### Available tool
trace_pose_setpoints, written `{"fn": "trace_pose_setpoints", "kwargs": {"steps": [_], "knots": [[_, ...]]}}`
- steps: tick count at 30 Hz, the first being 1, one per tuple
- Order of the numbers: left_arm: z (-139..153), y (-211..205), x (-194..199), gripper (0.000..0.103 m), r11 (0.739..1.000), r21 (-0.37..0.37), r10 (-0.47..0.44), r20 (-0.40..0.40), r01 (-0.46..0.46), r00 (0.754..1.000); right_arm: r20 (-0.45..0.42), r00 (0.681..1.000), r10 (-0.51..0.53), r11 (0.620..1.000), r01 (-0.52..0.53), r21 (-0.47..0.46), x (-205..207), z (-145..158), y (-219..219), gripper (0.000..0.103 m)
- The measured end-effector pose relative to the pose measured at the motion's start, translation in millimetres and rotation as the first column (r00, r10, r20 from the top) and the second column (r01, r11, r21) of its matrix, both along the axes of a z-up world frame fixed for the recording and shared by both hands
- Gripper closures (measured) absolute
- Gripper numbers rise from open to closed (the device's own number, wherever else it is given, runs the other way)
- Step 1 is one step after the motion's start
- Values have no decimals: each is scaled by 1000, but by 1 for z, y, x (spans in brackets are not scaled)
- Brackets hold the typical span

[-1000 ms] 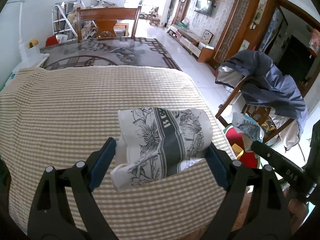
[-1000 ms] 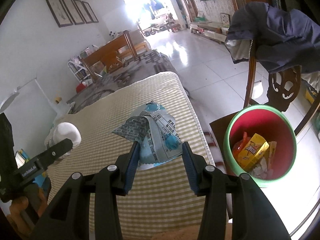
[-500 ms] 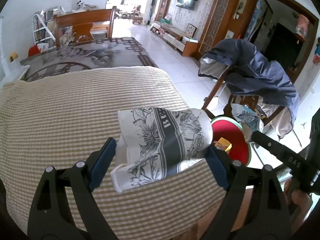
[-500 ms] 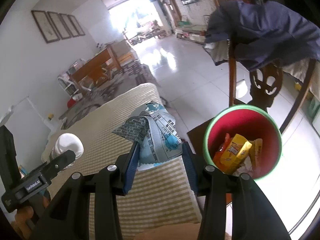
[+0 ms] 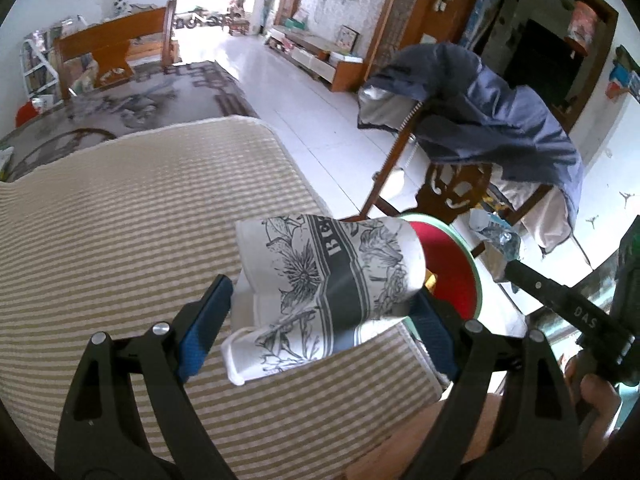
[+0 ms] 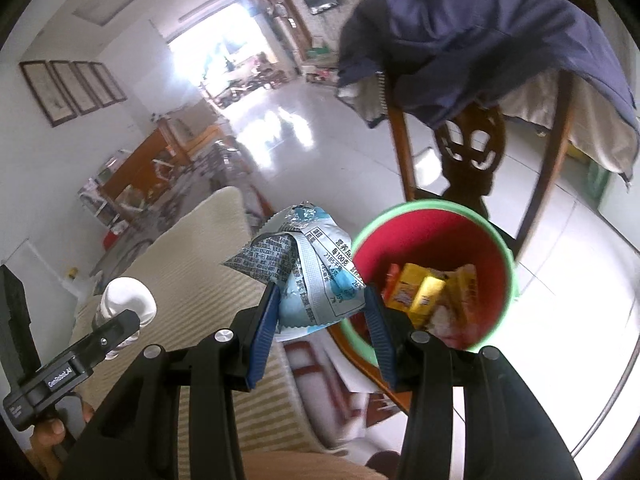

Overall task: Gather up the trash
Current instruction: 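Carry the paper cup and wrapper over the red bucket with both tools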

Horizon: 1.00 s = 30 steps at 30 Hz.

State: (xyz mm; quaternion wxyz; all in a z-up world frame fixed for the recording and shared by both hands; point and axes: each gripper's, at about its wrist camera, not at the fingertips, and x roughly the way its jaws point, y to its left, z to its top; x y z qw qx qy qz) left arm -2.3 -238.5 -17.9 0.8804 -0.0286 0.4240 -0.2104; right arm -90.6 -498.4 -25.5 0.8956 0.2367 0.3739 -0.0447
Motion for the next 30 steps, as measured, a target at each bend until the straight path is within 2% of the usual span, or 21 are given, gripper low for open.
{"fn": "trace_pose_setpoints", "kwargs": {"steps": [11, 21, 30], "knots": [[-17, -30, 11, 19, 999, 9, -48, -50, 48, 998, -59, 994, -87, 996, 89, 25, -12, -26, -40, 59], [-32, -80, 25, 19, 989, 20, -146, -102, 148, 984, -93, 989, -118, 992, 122, 34, -16, -40, -52, 60], [-38, -113, 38, 19, 982, 8, -184, -146, 188, 972, -109, 983, -145, 986, 152, 62, -14, -51, -60, 60]]}}
